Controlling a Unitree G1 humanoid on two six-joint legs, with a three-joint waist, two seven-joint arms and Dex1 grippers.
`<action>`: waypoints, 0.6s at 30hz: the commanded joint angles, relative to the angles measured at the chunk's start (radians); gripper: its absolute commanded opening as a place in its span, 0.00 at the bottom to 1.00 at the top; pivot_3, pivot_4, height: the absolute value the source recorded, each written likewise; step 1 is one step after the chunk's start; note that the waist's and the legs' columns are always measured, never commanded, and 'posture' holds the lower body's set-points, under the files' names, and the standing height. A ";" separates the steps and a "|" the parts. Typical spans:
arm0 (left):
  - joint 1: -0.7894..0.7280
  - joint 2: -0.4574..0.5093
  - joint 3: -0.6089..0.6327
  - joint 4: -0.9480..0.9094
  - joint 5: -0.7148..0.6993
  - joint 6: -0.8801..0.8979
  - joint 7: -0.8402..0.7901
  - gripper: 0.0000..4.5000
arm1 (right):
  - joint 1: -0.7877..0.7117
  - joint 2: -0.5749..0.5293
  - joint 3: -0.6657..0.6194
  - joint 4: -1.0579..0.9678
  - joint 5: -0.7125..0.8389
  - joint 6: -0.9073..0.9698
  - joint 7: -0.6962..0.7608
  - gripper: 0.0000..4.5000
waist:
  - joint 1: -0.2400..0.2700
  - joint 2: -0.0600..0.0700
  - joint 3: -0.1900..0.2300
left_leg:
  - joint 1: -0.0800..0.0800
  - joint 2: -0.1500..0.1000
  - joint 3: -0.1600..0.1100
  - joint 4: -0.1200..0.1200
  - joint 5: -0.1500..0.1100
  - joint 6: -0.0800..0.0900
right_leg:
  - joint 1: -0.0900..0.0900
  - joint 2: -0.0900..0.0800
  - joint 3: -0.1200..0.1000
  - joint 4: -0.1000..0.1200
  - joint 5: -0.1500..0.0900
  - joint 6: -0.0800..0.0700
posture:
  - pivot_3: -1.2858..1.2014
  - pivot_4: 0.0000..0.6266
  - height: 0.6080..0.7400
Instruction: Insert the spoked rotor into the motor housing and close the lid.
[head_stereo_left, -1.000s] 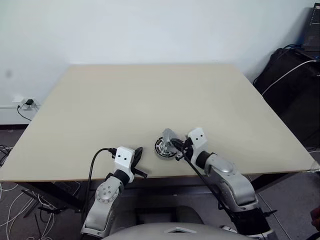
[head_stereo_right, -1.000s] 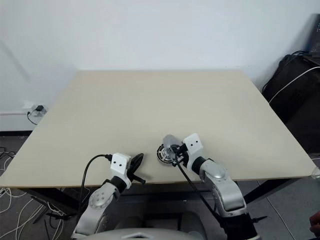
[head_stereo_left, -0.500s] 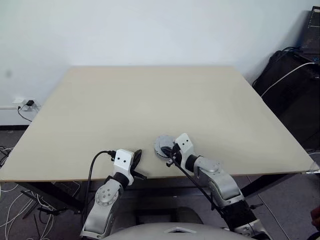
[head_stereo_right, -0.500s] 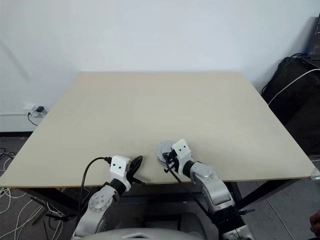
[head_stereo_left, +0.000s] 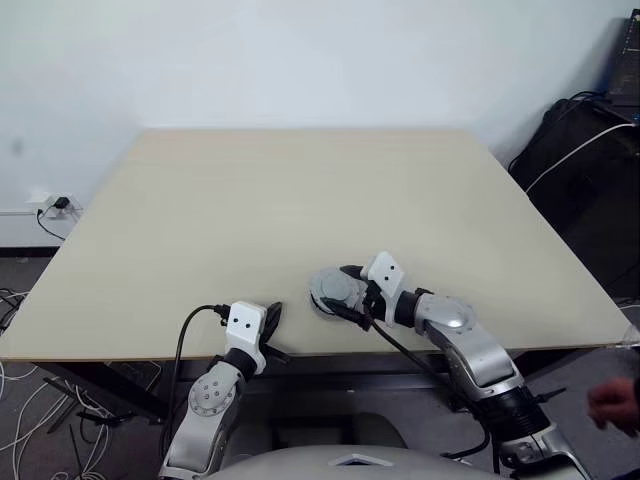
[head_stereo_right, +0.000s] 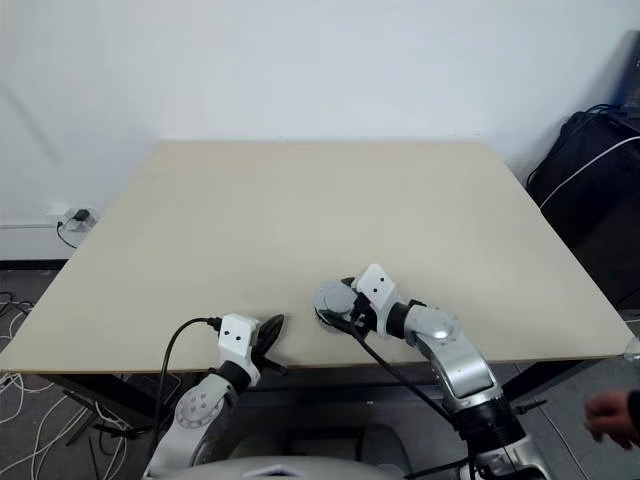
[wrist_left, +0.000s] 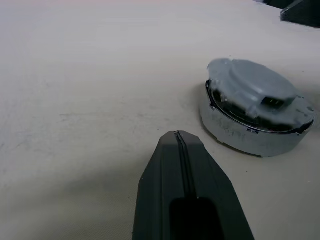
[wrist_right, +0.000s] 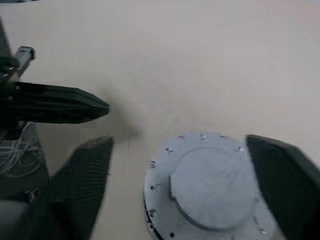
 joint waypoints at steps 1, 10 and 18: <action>-0.015 -0.004 -0.003 -0.050 -0.003 -0.021 -0.001 0.00 | -0.051 0.009 0.001 0.052 -0.007 -0.035 0.021 0.99 | 0.000 0.000 0.000 | 0.000 0.000 0.000 0.000 0.000 0.000 | 0.000 0.000 0.000 0.000 0.000 0.000 | 0.52 0.00 1.00; -0.005 -0.003 0.005 -0.057 -0.002 -0.026 0.006 0.00 | -0.081 0.033 -0.013 0.117 -0.004 -0.060 0.026 0.99 | 0.001 0.000 0.000 | -0.001 0.000 0.000 0.000 0.000 0.000 | 0.000 0.000 0.000 0.000 0.000 0.000 | 0.52 0.00 1.00; -0.009 -0.008 0.001 -0.053 0.000 -0.026 0.008 0.00 | -0.074 0.030 -0.014 0.079 0.018 -0.040 0.048 0.99 | 0.001 0.000 0.000 | 0.000 0.000 0.000 0.000 0.000 0.000 | 0.000 0.000 0.000 0.000 0.000 0.000 | 0.52 0.00 1.00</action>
